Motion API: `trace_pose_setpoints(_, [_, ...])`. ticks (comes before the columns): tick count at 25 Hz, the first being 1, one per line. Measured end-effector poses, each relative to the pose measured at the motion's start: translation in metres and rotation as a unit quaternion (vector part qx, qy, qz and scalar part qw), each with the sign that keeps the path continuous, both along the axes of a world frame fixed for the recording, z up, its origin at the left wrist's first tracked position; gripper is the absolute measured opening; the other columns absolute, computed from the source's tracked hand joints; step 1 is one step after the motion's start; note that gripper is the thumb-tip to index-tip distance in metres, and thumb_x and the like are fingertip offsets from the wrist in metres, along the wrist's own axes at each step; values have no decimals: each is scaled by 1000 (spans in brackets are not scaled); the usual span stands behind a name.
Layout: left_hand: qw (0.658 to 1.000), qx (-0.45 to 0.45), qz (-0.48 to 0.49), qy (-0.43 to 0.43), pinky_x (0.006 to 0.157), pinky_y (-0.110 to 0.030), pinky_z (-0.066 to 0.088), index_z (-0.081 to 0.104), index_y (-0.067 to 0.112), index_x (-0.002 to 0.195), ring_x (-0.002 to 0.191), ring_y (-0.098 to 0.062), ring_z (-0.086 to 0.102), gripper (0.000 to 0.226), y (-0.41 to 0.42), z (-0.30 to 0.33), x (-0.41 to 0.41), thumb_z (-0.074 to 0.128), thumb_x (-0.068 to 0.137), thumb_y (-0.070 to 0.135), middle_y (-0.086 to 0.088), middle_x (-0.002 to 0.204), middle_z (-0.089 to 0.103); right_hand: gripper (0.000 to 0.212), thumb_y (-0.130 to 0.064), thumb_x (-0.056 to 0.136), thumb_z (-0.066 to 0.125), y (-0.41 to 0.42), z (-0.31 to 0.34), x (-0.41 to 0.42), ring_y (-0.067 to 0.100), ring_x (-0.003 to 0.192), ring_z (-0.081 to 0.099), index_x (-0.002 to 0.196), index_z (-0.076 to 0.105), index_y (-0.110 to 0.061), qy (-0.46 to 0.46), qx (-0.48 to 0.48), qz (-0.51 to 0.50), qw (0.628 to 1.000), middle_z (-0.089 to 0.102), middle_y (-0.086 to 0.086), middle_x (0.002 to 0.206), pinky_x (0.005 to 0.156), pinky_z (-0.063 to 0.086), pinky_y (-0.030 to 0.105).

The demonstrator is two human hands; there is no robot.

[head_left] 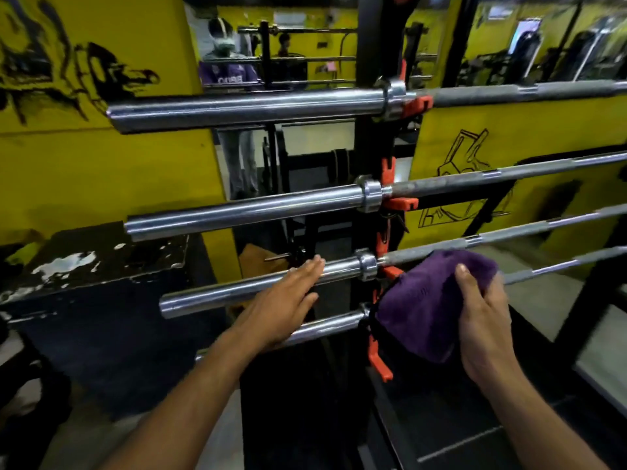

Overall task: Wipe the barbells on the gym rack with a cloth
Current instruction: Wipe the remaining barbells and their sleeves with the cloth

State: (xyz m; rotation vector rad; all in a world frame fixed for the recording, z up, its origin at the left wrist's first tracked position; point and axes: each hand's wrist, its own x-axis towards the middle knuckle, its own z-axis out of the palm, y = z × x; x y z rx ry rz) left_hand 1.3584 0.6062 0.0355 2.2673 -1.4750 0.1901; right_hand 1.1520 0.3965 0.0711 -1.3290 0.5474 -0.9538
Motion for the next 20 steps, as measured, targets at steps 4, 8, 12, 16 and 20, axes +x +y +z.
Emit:
trace_pose_setpoints(4, [998, 51, -21, -28, 122, -21, 9, 16, 17, 160, 149, -2, 9, 65, -34, -8, 60, 47, 105, 32, 8, 164, 9, 13, -47, 96, 55, -24, -8, 48, 7, 92, 60, 104, 49, -39, 11, -115, -57, 992, 61, -12, 100, 82, 47, 26])
trace_pose_setpoints(8, [992, 114, -41, -31, 119, -20, 25, 16, 27, 161, 148, -5, 25, 66, -51, -24, 96, 39, 103, 50, 9, 165, 19, 35, -39, 94, 51, -42, -54, 109, 16, 106, 53, 127, 45, -26, 89, -363, 24, 927, 53, 1, 119, 99, 41, 25])
trace_pose_setpoints(12, [989, 117, -52, -70, 112, -26, 39, 23, 25, 159, 143, -10, 39, 64, -53, -37, 107, 28, 103, 55, 5, 162, 32, 46, -46, 99, 45, -64, -95, 158, 26, 130, 46, 139, 54, -24, 279, -615, 26, 737, 49, -1, 147, 115, 28, 51])
trace_pose_setpoints(16, [988, 96, -63, -101, 104, -23, 43, 25, 24, 159, 137, -10, 44, 60, -52, -37, 105, 31, 105, 51, 5, 159, 38, 48, -49, 97, 45, -60, -92, 177, 31, 126, 46, 138, 54, -23, 332, -596, 21, 731, 47, 5, 147, 107, 34, 51])
trace_pose_setpoints(20, [988, 96, -62, -105, 94, -23, 51, 27, 25, 158, 133, -9, 49, 60, -50, -35, 107, 31, 105, 52, 6, 156, 42, 53, -23, 92, 60, -50, -97, 160, 33, 117, 48, 143, 47, -16, 312, -561, 8, 767, 45, 13, 143, 99, 39, 46])
